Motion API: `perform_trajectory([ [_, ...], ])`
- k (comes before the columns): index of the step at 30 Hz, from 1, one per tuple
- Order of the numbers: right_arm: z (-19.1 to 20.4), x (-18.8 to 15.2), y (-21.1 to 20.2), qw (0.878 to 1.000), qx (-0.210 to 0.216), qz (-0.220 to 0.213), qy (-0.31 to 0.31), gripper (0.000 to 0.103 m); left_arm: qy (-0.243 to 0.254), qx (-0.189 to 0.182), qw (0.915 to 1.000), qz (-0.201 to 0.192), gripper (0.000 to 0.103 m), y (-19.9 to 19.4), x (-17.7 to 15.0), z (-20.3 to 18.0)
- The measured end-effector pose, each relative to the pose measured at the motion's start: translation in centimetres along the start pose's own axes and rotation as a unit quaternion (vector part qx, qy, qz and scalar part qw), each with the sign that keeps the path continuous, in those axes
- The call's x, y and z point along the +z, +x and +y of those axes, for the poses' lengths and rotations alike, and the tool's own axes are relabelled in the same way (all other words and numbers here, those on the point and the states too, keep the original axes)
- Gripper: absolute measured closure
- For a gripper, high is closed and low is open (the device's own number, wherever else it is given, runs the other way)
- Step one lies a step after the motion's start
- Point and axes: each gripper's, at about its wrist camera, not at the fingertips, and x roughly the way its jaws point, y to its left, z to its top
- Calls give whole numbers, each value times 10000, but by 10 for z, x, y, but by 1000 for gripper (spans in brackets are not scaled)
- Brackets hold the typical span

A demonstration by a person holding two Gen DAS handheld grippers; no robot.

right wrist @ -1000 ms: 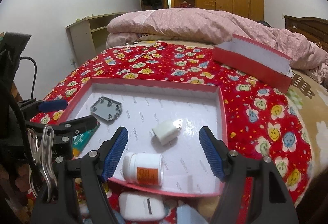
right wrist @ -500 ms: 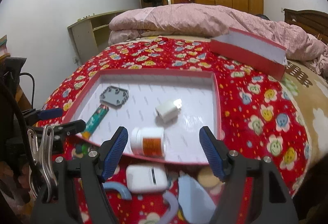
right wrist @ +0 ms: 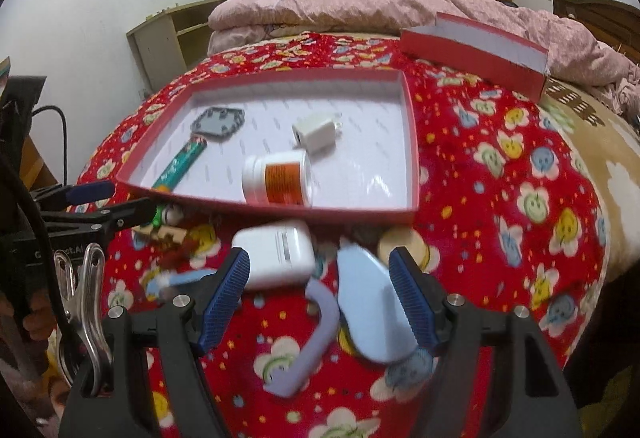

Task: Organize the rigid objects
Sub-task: 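Move the right gripper to the lavender hook and close on it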

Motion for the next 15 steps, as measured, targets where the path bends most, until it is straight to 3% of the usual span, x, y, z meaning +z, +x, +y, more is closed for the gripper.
perform_trajectory([
  [15,-11,-18,2,9999,-50,45,152,29,-357,30,9992,154,16,30,0,-10],
])
